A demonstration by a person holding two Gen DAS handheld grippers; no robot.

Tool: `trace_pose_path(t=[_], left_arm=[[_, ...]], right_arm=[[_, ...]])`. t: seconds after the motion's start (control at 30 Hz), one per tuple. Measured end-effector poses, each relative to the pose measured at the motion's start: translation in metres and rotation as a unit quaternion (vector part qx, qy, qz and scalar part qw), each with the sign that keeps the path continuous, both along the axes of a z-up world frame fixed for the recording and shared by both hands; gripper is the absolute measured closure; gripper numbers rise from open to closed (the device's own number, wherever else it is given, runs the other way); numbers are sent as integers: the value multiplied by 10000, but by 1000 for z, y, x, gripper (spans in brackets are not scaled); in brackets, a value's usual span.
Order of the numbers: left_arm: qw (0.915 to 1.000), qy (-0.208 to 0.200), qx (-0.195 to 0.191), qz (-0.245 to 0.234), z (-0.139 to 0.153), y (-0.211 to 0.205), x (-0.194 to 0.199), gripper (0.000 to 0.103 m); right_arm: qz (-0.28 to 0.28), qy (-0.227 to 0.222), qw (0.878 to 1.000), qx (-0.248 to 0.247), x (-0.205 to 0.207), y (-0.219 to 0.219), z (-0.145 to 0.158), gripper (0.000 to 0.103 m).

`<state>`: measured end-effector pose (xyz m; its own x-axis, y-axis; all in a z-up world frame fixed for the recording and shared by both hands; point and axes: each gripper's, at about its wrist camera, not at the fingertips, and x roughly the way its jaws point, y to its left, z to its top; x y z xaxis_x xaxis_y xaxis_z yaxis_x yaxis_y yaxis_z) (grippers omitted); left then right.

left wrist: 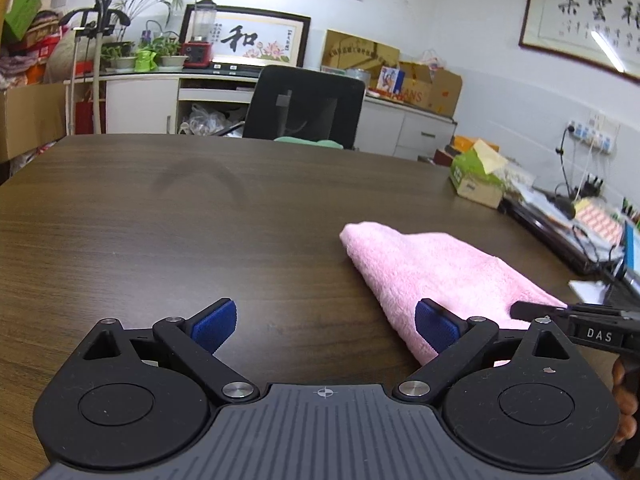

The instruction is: Fold towel

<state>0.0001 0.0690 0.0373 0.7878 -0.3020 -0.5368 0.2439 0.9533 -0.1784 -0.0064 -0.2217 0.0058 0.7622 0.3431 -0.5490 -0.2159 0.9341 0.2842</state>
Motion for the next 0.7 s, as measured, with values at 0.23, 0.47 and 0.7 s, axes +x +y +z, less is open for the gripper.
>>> trace_pose_path(t=[0.23,0.47,0.7], left_arm=[[9999,-16,158,4,-1,-12,4,6],[9997,-32,-218,-114,18,-19,12,6],[9948,561,-693,-494,12,-41,36,8]], right_arm=[[-131,244,9988,398,4,-18,-1,82],[-279,-378,9988,118,-13,-25,27,78],[674,-173,9976,-2,-6,-4,26,69]])
